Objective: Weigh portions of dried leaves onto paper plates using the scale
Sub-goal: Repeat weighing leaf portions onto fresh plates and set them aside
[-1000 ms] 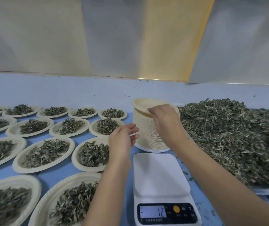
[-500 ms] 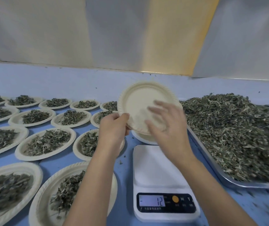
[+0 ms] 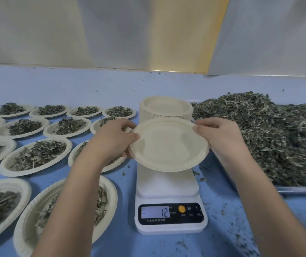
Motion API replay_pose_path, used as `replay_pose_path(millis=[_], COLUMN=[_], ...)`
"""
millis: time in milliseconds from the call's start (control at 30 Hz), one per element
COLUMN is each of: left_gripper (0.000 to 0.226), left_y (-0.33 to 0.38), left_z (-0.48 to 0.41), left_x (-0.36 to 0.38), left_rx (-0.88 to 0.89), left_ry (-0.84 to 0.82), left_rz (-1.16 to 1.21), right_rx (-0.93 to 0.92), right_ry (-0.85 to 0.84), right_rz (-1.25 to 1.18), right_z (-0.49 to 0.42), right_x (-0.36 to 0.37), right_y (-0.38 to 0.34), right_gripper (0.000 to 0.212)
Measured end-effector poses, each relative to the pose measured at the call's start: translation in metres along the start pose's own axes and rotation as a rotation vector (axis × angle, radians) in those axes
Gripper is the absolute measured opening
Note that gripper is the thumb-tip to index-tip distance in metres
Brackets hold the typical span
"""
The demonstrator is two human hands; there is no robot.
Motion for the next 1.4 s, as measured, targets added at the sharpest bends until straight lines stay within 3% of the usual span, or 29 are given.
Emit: replay_pose_path(millis=[167,333,367,467,633,967,1133,1233,1400], left_gripper=[0.015,0.008,0.014,0.029,0.023,0.032,0.036,0.023,0.019], left_y=[-0.016,-0.030,-0.032,-0.038,-0.041,-0.042,-0.038,-0.029,0.004], left_z=[-0.007,-0.013,-0.015,-0.019,-0.021,-0.012,-0.015,-0.015,-0.003], left_x=[0.004,0.019,0.021,0.025,0.026,0.027,0.023,0.020,0.026], left_rx=[-0.086,-0.180,-0.189,-0.226,-0.291,-0.376,-0.297,-0.207,0.091], left_ry=[-0.064,-0.144,-0.150,-0.172,-0.183,-0.223,-0.124,0.022,0.167], left_rz=[-0.203,-0.374,-0.392,-0.404,-0.401,-0.316,-0.420,-0.461,-0.326], right_rx=[0.096,0.154,0.150,0.168,0.198,0.187,0.148,0.144,0.154], right_ry=[-0.211,-0.303,-0.310,-0.307,-0.305,-0.334,-0.307,-0.289,-0.234], right_rz=[0.150,0.222,0.227,0.248,0.229,0.312,0.356,0.339,0.301], right_z=[0.003,0.010,0.011,0.012,0.013,0.015,0.012,0.010,0.005], right_x=[0.010,0.018,0.019,0.020,0.020,0.021,0.016,0.013,0.004], right_y=[0.016,0.026,0.026,0.027,0.029,0.033,0.033,0.034,0.042], right_gripper=[0.013,0.005,0.015,0.037,0.038,0.040,0.039,0.038,0.032])
Point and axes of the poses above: each hand's wrist, its own z-axis away from the middle knuckle, its own x-axis out of the palm, y = z × x, the point moved 6 cm from there along -z, towards the middle knuckle, and after that the axes turned 15 degrees about -x, right-handed, at the moved point
